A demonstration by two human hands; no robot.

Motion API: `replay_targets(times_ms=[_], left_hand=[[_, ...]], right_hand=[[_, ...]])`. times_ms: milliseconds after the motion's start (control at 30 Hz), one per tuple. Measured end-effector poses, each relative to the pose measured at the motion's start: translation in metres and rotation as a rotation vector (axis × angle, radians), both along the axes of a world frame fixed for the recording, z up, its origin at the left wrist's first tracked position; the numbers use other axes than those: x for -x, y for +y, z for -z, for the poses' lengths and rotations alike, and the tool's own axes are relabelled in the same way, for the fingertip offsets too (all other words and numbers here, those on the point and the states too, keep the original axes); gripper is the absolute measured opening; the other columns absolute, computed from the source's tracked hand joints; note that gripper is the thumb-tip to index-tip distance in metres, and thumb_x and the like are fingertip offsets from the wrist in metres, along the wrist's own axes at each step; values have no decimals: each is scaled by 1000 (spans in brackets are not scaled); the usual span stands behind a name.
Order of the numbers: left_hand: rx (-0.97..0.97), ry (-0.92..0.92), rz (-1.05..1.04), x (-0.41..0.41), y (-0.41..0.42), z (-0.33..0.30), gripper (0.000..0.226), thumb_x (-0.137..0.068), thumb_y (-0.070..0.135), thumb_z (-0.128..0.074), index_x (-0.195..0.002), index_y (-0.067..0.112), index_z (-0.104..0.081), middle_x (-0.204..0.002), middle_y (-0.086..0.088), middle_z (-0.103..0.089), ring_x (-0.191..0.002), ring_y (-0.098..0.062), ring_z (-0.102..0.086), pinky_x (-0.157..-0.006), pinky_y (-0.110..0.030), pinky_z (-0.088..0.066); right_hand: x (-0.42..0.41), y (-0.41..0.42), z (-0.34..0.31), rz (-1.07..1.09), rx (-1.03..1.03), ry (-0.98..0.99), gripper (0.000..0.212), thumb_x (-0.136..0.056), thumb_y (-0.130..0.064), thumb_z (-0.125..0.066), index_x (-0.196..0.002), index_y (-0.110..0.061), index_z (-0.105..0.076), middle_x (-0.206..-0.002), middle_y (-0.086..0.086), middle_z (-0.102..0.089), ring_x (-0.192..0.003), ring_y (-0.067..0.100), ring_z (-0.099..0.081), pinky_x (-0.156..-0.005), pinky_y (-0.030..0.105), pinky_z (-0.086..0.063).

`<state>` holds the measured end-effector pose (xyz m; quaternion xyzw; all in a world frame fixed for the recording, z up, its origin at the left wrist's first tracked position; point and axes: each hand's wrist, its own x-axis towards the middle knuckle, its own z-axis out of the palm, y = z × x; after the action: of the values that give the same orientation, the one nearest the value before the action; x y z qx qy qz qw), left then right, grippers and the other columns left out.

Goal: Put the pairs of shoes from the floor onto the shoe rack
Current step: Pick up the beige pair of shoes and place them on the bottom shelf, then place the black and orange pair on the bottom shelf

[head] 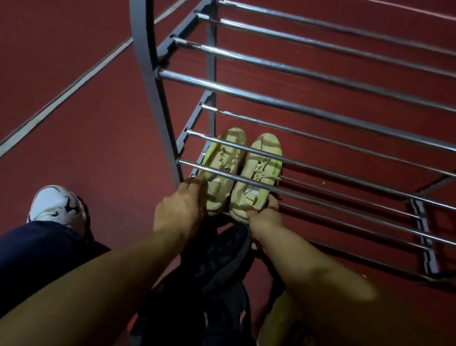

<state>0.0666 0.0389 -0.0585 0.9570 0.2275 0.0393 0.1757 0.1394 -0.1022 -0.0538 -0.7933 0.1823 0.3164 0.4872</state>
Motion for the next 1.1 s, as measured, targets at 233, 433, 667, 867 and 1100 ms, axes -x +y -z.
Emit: replay_targets(times_ms=[233,433,667,867,1100], left_hand=[[544,376,-69,84,-50,38,61,-92,60,-40,-137,20,-41,-141,-9,-48,-127,-27,-46,-104,-37,-38],[296,441,287,106,-42,4,112,-55,77,-63,-148,30,-21,-139,-1,-38,-124,-26,-47,-102,-39,-43],[28,412,361,117,-49,-68,98,-60,65,-63,-142,27,-25,-129,-7,-46,-116,-32,-50,-89,-43,-49],[472,259,116,136,-91,-142,102,-60,77,-66,-142,31,-26,-126,3,-52,-115,-23,-57,-95,-41,-50],[887,520,81,178,-95,-186,50,-82,55,-65,-124,34,-49,-121,5,-62,-103,-18,-63,-90,-39,-53]], right_hand=[[33,-3,90,-140,190,146,44,-92,-28,-58,-132,-30,-37,-147,15,-44,-124,34,-52,-97,46,-50],[87,-21,-30,-83,111,230,72,-97,-5,-45,-153,-27,-3,-136,17,-46,-92,35,-59,-73,41,-59],[109,-42,-75,-180,65,42,72,-96,-1,-42,-152,-26,-5,-125,13,-46,-99,32,-56,-75,41,-60],[103,-87,-118,-235,-25,-132,50,-94,-6,-51,-140,-13,-34,-126,19,-55,-84,32,-61,-45,31,-52],[101,-149,-139,-116,-222,26,13,-98,-19,-56,-110,-20,-61,-102,9,-67,-81,24,-61,-65,31,-48]])
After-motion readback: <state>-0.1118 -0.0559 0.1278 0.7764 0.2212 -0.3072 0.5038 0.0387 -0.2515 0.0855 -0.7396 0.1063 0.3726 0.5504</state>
